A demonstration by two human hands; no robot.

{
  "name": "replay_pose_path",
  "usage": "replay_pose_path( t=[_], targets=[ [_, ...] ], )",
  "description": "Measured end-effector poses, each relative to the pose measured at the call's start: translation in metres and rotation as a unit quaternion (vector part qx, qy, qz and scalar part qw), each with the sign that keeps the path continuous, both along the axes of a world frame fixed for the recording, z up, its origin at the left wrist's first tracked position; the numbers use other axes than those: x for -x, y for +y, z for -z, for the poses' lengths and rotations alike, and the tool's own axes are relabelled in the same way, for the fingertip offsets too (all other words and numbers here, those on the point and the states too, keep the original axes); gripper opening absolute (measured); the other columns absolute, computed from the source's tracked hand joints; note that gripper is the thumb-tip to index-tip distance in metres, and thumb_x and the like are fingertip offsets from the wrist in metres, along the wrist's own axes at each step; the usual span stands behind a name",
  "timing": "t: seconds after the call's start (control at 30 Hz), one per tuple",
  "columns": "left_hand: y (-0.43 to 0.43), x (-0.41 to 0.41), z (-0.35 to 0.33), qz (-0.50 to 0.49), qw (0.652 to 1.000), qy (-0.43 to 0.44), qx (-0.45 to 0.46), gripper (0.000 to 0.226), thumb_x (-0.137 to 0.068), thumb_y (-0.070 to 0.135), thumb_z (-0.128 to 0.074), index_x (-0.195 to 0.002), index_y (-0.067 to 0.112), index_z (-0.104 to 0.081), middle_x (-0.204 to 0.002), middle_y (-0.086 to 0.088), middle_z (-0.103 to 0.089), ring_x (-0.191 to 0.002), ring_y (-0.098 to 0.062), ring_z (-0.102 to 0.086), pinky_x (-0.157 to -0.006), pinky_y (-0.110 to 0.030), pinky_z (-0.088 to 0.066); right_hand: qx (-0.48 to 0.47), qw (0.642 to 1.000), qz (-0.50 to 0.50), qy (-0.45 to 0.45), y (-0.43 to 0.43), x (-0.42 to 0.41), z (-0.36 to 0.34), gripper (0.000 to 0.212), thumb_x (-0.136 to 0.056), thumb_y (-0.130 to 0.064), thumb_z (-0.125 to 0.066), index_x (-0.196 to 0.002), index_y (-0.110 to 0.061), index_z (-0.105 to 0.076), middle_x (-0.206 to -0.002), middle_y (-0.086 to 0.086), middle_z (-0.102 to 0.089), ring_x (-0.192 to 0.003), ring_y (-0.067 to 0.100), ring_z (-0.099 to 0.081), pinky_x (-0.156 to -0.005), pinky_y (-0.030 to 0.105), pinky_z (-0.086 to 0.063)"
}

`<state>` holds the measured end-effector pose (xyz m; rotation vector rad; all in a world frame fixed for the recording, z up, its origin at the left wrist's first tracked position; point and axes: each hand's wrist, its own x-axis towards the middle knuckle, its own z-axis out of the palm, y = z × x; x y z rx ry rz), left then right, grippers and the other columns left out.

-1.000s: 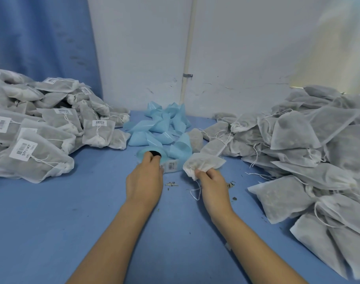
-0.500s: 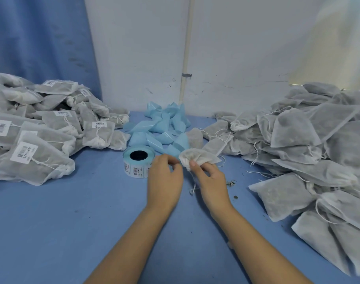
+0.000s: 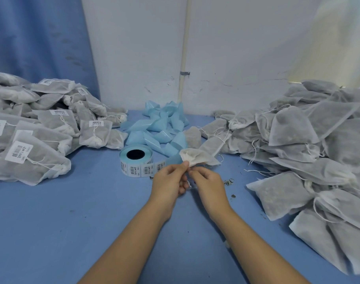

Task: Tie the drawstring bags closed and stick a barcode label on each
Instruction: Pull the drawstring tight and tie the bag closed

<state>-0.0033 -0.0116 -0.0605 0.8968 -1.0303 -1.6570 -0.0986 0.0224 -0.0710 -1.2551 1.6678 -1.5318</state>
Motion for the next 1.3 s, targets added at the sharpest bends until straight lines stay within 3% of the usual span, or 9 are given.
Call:
replay_pose_path(
  t=[0.13, 0.23, 0.3, 0.53, 0.63, 0.83, 0.93, 1.1, 1.3],
  targets=[
    [0.002, 0.000, 0.003, -0.007, 0.999, 0.028, 0.035, 0.013, -0.091, 0.014, -0.060, -0.079, 0.009, -0.064, -0.048, 0.002, -0.046, -0.039, -0.009, -0.040, -0.038, -0.018, -0.029, 0.014, 0.998, -0.033, -0.051, 0.003, -0.001, -0.001, 0.028, -0.090, -0.017, -0.059, -0.064, -0.014, -0.067, -0.066, 0.006, -0.065, -0.069, 0.016, -0.058, -0.073, 0.036, -0.047],
    [0.001, -0.004, 0.003, 0.045, 0.996, 0.075, 0.031, 0.019, -0.090, 0.001, -0.054, -0.088, 0.010, -0.070, -0.052, -0.003, -0.050, -0.043, -0.011, -0.045, -0.042, -0.019, -0.033, 0.056, 0.991, -0.040, -0.118, 0.006, -0.002, -0.004, 0.022, -0.089, -0.010, -0.059, -0.069, -0.013, -0.068, -0.066, -0.001, -0.065, -0.067, 0.011, -0.058, -0.067, 0.020, -0.045],
    [0.002, -0.005, 0.003, 0.075, 0.993, 0.074, 0.046, 0.025, -0.089, -0.003, -0.050, -0.092, 0.009, -0.072, -0.054, -0.005, -0.051, -0.045, -0.012, -0.046, -0.044, -0.019, -0.035, 0.075, 0.984, -0.038, -0.158, 0.008, -0.002, -0.005, 0.018, -0.090, -0.010, -0.059, -0.074, -0.010, -0.069, -0.064, 0.000, -0.063, -0.063, 0.010, -0.057, -0.062, 0.017, -0.044],
    [0.003, -0.004, 0.004, 0.075, 0.992, 0.000, 0.105, 0.039, -0.089, -0.009, -0.046, -0.106, 0.021, -0.064, -0.054, -0.007, -0.054, -0.046, -0.016, -0.045, -0.046, -0.026, -0.035, 0.079, 0.970, -0.019, -0.230, 0.009, -0.003, -0.009, 0.016, -0.088, -0.003, -0.057, -0.077, 0.001, -0.069, -0.057, 0.008, -0.061, -0.057, 0.018, -0.056, -0.060, 0.025, -0.047],
    [0.002, -0.003, 0.007, 0.076, 0.989, -0.015, 0.129, 0.034, -0.091, -0.005, -0.047, -0.108, 0.019, -0.063, -0.050, -0.005, -0.052, -0.044, -0.015, -0.045, -0.043, -0.023, -0.036, 0.084, 0.973, -0.019, -0.215, 0.009, -0.003, -0.010, 0.011, -0.087, -0.001, -0.060, -0.079, -0.001, -0.068, -0.070, 0.011, -0.065, -0.066, 0.022, -0.057, -0.070, 0.035, -0.047],
    [0.003, -0.001, 0.008, 0.056, 0.987, -0.045, 0.146, 0.039, -0.089, -0.008, -0.044, -0.110, 0.020, -0.062, -0.048, -0.002, -0.052, -0.042, -0.013, -0.046, -0.042, -0.021, -0.037, 0.093, 0.974, -0.051, -0.202, 0.012, -0.003, -0.011, 0.022, -0.084, -0.002, -0.065, -0.066, -0.014, -0.070, -0.063, 0.003, -0.063, -0.057, 0.015, -0.059, -0.055, 0.024, -0.049],
    [0.005, -0.001, 0.007, 0.064, 0.982, -0.080, 0.157, 0.043, -0.088, -0.007, -0.042, -0.108, 0.026, -0.061, -0.049, -0.001, -0.052, -0.043, -0.011, -0.046, -0.045, -0.020, -0.040, 0.089, 0.979, -0.017, -0.182, 0.010, -0.002, -0.008, 0.022, -0.082, -0.006, -0.068, -0.063, -0.017, -0.071, -0.063, -0.001, -0.060, -0.065, 0.013, -0.054, -0.065, 0.025, -0.044],
    [0.003, 0.000, 0.001, 0.108, 0.972, -0.150, 0.144, 0.047, -0.086, -0.007, -0.040, -0.115, 0.027, -0.055, -0.047, 0.002, -0.048, -0.044, -0.013, -0.042, -0.047, -0.023, -0.038, 0.076, 0.966, 0.012, -0.248, 0.008, 0.003, -0.006, 0.023, -0.080, -0.001, -0.066, -0.062, -0.014, -0.073, -0.076, 0.008, -0.062, -0.079, 0.016, -0.056, -0.077, 0.027, -0.044],
    [0.003, 0.000, 0.002, 0.085, 0.970, -0.184, 0.137, 0.020, -0.092, -0.001, -0.045, -0.104, 0.010, -0.055, -0.056, -0.002, -0.050, -0.044, -0.011, -0.046, -0.047, -0.019, -0.039, 0.095, 0.945, -0.016, -0.313, 0.006, 0.004, -0.008, 0.016, -0.086, 0.001, -0.058, -0.074, -0.005, -0.065, -0.076, 0.005, -0.069, -0.075, 0.013, -0.064, -0.071, 0.018, -0.051]
  ],
)
